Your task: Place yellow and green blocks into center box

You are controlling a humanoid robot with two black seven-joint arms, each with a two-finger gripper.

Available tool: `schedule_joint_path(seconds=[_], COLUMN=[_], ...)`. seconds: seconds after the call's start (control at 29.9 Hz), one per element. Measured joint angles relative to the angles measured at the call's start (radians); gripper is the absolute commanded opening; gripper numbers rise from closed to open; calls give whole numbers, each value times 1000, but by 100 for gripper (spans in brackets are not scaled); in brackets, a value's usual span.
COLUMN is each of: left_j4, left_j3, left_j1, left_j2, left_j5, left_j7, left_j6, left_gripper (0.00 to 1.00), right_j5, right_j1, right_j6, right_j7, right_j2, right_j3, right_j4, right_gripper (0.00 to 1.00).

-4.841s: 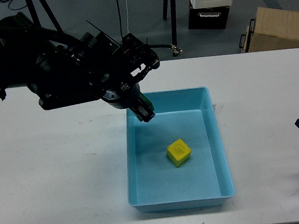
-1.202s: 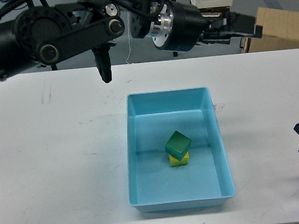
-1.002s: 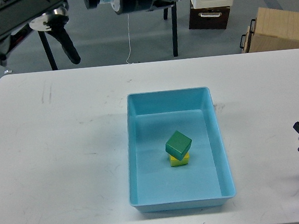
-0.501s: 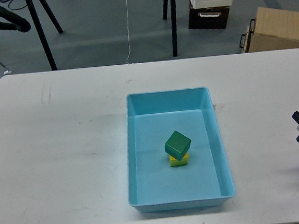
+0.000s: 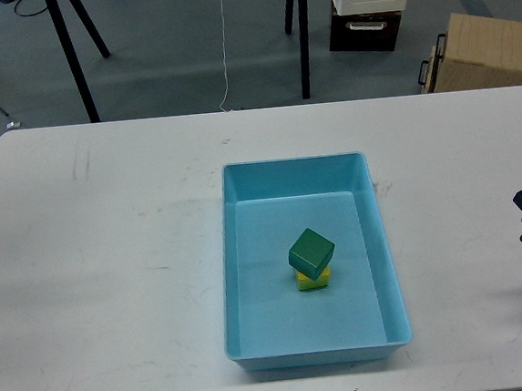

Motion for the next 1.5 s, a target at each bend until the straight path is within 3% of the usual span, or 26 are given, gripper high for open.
schedule_joint_path(seconds=[0.23, 0.43, 0.6, 0.77, 1.07, 1.34, 1.5], left_j4=[-317, -564, -665, -722, -806, -846, -847], left_j3=[-199, -263, -263, -228, -168, -104, -79], left_j1=[433, 773, 968, 1155, 1310, 1321, 1320], left_j2=[-59, -209, -342, -389, -422, -433, -432], left_j5=[-33, -60, -81, -164, -214, -215, -214], left_j7=[64, 140, 183, 192, 192, 197, 197], left_j6=[0, 0, 0, 0, 0, 0, 0], left_gripper=[88, 91, 95, 99, 100, 100, 100], right_j5=[0, 0, 0, 0, -3, -32, -35], right_j1=[-1, -4, -41, -89, -123, -150, -160], right_j6=[0, 0, 0, 0, 0, 0, 0], right_j7=[0, 0, 0, 0, 0, 1, 35], right_j2=[-9, 2, 18, 31, 80, 119, 140], right_j3=[2, -3, -5, 1, 2, 3, 9], right_j4=[9, 18, 58, 92, 104, 113, 128], right_gripper=[99, 99, 99, 99, 99, 99, 99])
